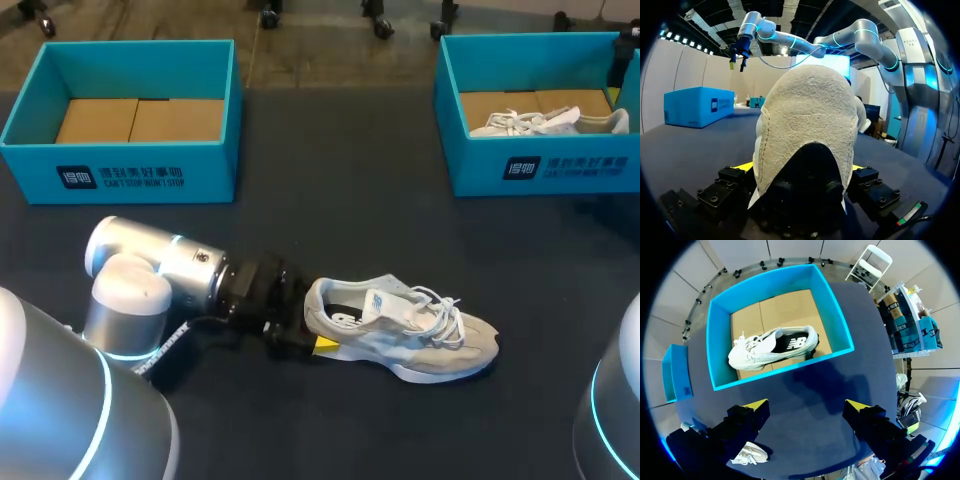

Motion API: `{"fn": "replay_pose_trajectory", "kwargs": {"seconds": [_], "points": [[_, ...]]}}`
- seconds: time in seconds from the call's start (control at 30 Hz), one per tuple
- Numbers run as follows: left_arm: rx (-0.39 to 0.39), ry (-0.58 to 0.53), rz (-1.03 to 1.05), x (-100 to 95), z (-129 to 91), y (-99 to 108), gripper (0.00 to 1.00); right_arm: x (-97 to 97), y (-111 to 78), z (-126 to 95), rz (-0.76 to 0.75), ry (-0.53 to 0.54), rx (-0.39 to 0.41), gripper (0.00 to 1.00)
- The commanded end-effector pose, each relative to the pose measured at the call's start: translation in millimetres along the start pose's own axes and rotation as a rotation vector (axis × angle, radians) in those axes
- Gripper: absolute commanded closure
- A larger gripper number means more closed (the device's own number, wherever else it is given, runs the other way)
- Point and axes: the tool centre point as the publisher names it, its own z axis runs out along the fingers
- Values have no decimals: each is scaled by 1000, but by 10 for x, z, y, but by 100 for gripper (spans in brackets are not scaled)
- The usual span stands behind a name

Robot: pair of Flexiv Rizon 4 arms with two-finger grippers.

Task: Take the shoe out of the shoebox, open the shoe tongue, remove and reinsert the insole, then place the shoe into the shoebox

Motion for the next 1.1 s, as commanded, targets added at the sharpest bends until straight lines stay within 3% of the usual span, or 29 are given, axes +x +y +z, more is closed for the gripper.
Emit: {"fn": "replay_pose_trajectory", "kwargs": {"seconds": [0.03,0.33,0.37,0.43,1.1], "points": [[7,2,2,-5,49,28,0,-1,-1,0,0,1,0,0],[21,-1,1,-31,138,50,0,-1,-1,0,0,1,0,0],[23,-4,0,-35,140,51,18,-1,-1,0,0,1,0,0],[26,-5,-2,-39,144,53,100,-1,-1,0,0,1,0,0],[55,-131,-30,-60,-14,46,100,-1,-1,0,0,1,0,0]]}}
